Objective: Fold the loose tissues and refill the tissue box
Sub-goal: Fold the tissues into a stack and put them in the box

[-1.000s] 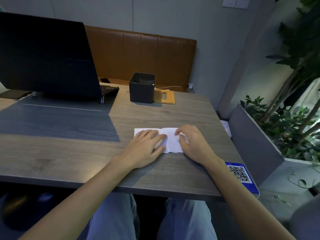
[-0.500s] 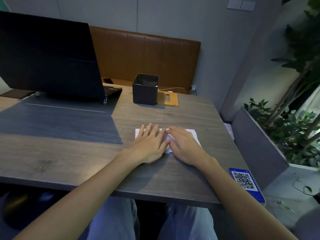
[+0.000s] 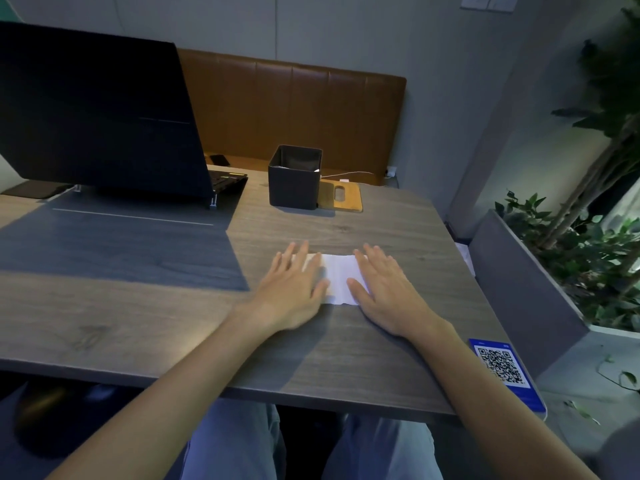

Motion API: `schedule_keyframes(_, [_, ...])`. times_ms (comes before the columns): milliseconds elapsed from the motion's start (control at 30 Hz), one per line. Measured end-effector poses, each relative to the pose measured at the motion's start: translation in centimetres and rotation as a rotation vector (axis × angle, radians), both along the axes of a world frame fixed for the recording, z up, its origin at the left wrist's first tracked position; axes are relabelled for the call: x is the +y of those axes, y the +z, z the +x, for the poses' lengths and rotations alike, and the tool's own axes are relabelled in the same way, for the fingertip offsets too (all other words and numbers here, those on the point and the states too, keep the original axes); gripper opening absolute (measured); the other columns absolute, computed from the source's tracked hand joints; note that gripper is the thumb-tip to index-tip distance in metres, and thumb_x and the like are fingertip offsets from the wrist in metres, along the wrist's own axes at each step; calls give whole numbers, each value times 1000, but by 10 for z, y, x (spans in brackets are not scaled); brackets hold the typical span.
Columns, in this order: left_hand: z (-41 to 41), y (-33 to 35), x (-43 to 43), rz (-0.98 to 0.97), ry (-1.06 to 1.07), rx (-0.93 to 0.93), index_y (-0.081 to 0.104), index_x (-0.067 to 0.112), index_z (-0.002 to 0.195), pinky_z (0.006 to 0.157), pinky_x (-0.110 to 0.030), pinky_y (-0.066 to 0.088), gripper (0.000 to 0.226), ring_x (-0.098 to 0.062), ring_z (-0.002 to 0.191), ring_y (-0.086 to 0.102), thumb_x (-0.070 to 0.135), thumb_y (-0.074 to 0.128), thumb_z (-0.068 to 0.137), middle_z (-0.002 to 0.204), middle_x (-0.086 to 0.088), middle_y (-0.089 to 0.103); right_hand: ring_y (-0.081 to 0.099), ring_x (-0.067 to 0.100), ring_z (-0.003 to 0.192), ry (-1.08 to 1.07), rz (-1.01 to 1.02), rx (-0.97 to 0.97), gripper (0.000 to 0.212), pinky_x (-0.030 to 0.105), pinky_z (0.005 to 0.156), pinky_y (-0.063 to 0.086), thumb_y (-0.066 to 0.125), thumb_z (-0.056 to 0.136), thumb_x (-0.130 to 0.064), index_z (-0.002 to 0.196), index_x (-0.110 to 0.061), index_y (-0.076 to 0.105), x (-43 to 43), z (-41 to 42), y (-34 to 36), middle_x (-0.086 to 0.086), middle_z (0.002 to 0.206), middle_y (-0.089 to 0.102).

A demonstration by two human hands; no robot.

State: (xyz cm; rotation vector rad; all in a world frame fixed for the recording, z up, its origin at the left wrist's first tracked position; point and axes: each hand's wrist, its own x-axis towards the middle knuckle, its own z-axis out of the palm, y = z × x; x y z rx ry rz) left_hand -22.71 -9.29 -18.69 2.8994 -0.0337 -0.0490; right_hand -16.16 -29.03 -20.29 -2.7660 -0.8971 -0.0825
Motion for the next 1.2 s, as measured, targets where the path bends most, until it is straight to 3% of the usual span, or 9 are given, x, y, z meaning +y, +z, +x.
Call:
schedule_keyframes(100, [6, -11, -16, -10, -67, -11, 11, 22, 162, 125, -44, 0, 58, -22, 156, -4, 40, 21, 108, 170, 0, -1, 9, 22, 155, 68, -31, 26, 61, 36, 125, 6, 30, 108, -42, 159, -10, 20, 10, -3, -8, 10, 168, 14])
schedule_keyframes(267, [6, -22, -1, 36, -18, 12, 3, 27, 162, 125, -45, -5, 61, -22, 155, -10, 48, 14, 106, 170, -2, -6, 15, 25, 153, -132, -50, 43, 63, 39, 124, 10, 27, 107, -45, 157, -6, 23, -15, 7, -9, 12, 166, 20])
schedule_keyframes(400, [2, -22, 3, 18, -1, -42, 7, 24, 162, 125, -44, -4, 61, -22, 155, -8, 47, 18, 106, 170, -7, -2, 49, 31, 131, -233, 51, -7, 61, 44, 109, 37, 26, 101, -50, 137, -9, 52, -22, 14, -4, 11, 139, 55])
schedule_keyframes(533, [3, -27, 2, 30, -19, -74, 10, 29, 160, 125, -47, 1, 61, -25, 155, -4, 52, 17, 104, 169, -9, 2, 56, 32, 117, -336, 223, 47, 41, 46, 102, 41, 42, 98, -41, 128, -21, 61, -20, 25, 6, 4, 127, 65])
schedule_keyframes(633, [3, -29, 5, 47, -33, -97, 12, 34, 157, 123, -49, 7, 62, -27, 154, 3, 57, 15, 100, 168, -8, 7, 56, 34, 112, -375, 297, 71, 36, 46, 98, 45, 54, 92, -33, 121, -17, 66, -15, 29, 6, 6, 118, 66])
schedule_keyframes(767, [4, -27, 4, 61, -30, -77, 10, 35, 159, 124, -50, 5, 62, -27, 155, 0, 57, 17, 102, 169, -6, 4, 62, 25, 92, -395, 380, 127, 16, 36, 79, 51, 57, 85, -29, 92, -21, 69, -10, 27, 7, -1, 93, 70])
schedule_keyframes(867, [4, -26, 4, 49, -32, -65, 12, 36, 159, 124, -51, 5, 61, -27, 155, -1, 57, 18, 102, 169, -5, 3, 57, 15, 72, -389, 500, 154, 11, 21, 59, 41, 59, 88, -19, 78, -16, 61, -11, 23, 12, -2, 78, 65])
schedule_keyframes(1000, [3, -25, 3, 49, -45, -78, 16, 39, 156, 123, -51, 6, 57, -29, 154, 1, 57, 19, 102, 168, -7, 6, 57, 12, 75, -379, 613, 149, 4, 18, 60, 39, 61, 92, -19, 93, -16, 62, -19, 19, 14, -2, 85, 65])
schedule_keyframes(1200, [8, -32, 4, 70, -54, -99, 18, 48, 153, 122, -53, 8, 56, -34, 152, 6, 64, 16, 99, 165, -9, 12, 67, 17, 86, -368, 766, 271, 27, 25, 63, 48, 62, 96, -22, 122, -28, 57, -20, 17, 19, 3, 103, 70])
